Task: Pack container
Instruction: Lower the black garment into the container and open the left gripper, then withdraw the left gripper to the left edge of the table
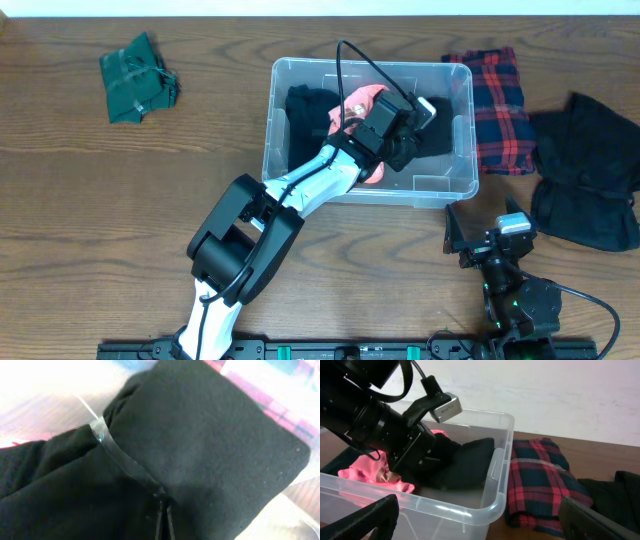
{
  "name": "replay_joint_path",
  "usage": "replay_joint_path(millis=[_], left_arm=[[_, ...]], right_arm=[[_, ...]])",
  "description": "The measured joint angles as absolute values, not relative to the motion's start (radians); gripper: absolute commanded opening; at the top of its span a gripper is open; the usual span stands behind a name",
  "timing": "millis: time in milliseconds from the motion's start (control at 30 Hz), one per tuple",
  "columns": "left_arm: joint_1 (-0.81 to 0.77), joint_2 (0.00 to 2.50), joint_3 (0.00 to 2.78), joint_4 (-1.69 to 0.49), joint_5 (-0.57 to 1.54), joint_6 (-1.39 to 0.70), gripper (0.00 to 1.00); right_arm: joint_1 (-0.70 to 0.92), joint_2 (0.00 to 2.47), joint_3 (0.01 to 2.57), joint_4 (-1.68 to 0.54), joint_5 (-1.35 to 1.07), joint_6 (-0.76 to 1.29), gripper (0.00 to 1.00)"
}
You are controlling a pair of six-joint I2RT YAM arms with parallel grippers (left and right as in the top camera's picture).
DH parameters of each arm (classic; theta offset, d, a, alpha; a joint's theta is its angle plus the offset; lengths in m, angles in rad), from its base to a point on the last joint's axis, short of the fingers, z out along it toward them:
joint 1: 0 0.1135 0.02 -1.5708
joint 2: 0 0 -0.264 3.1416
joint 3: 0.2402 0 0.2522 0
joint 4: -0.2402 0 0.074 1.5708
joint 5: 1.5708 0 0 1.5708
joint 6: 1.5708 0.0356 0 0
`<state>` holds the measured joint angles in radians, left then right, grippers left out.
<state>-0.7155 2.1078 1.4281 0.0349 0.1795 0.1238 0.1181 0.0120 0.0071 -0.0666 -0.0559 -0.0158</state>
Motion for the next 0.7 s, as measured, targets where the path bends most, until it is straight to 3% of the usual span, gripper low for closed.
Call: replay_joint_path(millis=[233,433,700], left_arm=[[-0.715,2.07,1.428,0.096,0.179,0.123,0.06],[-0.714,1.887,1.428,0.102,0.15,0.122,0.07],[-0.614,1.642,1.429,-0.035,-0.175,0.124,0.08]], right_arm=[[0.118,0.012,0.007,-0.066,-0.056,-0.016,0.99],[0.118,0.012,0.007,-0.066,-0.056,-0.016,0.99],[0.118,0.012,0.007,-0.066,-0.056,-0.016,0.99]])
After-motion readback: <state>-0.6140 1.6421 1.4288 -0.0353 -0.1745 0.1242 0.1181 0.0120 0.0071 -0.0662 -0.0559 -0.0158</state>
